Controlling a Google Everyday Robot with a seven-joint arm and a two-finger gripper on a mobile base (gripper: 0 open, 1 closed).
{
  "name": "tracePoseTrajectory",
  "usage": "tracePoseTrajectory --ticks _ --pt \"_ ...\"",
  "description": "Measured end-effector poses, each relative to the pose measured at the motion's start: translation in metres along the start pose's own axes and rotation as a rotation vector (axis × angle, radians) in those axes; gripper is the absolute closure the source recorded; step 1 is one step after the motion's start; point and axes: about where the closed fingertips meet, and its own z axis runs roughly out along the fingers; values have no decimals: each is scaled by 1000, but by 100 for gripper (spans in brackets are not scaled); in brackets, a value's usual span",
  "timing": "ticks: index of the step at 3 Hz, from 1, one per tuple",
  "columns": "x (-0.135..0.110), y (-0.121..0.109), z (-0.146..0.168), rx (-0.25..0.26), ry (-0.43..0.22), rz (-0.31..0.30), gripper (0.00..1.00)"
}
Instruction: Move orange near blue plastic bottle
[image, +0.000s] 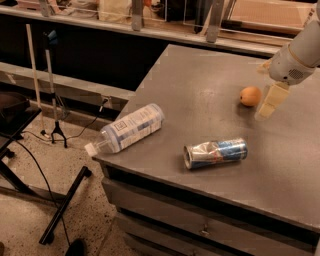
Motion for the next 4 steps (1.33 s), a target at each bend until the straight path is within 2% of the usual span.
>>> tracePoseTrajectory --ticks 1,4 --pt "-1 -1 3 -1 -1 -1 15" --pt "-2 -2 10 1 -7 5 84"
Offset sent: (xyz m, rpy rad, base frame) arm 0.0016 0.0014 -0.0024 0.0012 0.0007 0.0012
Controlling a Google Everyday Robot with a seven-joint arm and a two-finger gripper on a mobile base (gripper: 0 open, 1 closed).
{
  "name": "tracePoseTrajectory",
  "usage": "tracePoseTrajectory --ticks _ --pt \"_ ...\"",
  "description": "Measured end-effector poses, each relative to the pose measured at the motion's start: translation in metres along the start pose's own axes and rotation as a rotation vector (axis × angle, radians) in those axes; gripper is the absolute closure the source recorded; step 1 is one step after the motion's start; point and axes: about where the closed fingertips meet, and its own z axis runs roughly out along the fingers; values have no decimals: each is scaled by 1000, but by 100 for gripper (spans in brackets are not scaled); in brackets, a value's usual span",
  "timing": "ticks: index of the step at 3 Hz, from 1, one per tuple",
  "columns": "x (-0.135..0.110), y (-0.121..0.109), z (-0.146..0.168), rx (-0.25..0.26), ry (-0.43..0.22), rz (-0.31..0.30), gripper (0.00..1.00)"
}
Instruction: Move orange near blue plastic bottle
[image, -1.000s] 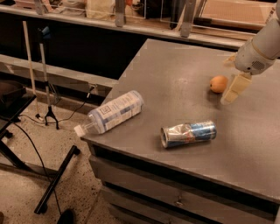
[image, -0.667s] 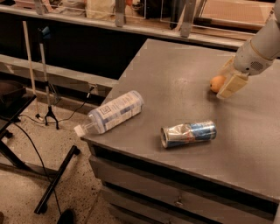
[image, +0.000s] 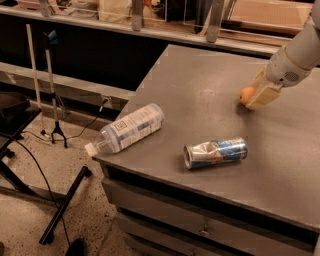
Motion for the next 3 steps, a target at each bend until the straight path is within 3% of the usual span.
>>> tracePoseTrajectory --ticks 1,2,3 --pt "-14 1 -18 37 -69 0 100" --pt "-54 12 -39 60 -157 -51 100" --pt "-89 31 -22 20 -227 -100 100"
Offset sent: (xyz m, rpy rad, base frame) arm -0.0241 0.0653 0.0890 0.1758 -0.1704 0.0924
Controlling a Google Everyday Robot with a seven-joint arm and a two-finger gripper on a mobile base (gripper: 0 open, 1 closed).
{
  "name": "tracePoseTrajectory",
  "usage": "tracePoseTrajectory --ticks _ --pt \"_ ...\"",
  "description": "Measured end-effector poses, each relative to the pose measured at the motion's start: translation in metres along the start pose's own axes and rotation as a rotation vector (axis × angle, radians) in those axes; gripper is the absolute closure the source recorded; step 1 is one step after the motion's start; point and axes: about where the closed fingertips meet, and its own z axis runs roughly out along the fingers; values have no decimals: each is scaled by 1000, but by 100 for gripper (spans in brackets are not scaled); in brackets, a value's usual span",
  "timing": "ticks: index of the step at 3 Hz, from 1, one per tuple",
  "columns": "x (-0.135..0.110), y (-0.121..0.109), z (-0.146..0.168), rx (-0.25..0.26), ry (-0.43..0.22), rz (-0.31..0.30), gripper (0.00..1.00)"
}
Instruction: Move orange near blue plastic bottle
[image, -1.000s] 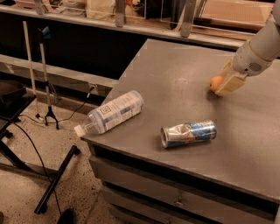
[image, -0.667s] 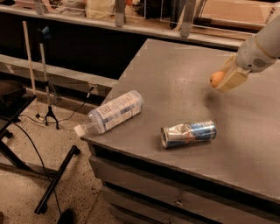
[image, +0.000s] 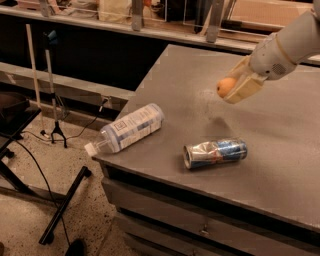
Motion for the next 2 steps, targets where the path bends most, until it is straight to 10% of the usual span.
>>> tracePoseTrajectory --ticks 2 --pt "-38 28 41 -77 -89 -55 100"
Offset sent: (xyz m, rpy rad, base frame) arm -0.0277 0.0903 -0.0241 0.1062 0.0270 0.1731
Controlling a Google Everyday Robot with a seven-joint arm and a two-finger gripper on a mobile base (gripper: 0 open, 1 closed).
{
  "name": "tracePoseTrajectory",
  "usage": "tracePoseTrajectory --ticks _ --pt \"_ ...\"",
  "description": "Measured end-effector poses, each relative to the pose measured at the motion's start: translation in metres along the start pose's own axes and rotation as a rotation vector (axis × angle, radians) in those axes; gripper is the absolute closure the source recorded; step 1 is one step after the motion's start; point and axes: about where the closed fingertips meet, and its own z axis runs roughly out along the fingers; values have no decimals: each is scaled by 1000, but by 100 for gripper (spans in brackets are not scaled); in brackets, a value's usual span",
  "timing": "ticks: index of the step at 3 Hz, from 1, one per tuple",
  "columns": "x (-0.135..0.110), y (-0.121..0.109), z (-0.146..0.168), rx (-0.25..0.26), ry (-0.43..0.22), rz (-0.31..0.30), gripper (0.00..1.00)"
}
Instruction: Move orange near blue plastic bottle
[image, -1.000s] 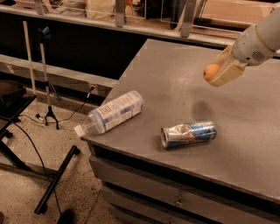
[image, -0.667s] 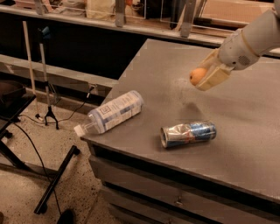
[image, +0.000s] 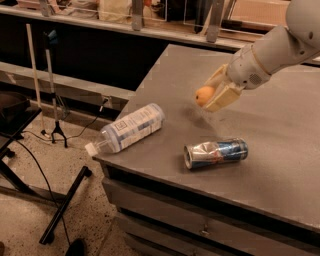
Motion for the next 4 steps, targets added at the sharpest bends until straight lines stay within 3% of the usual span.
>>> tracePoseTrajectory --ticks 4 --pt "-35 34 43 -99 -19 -96 100"
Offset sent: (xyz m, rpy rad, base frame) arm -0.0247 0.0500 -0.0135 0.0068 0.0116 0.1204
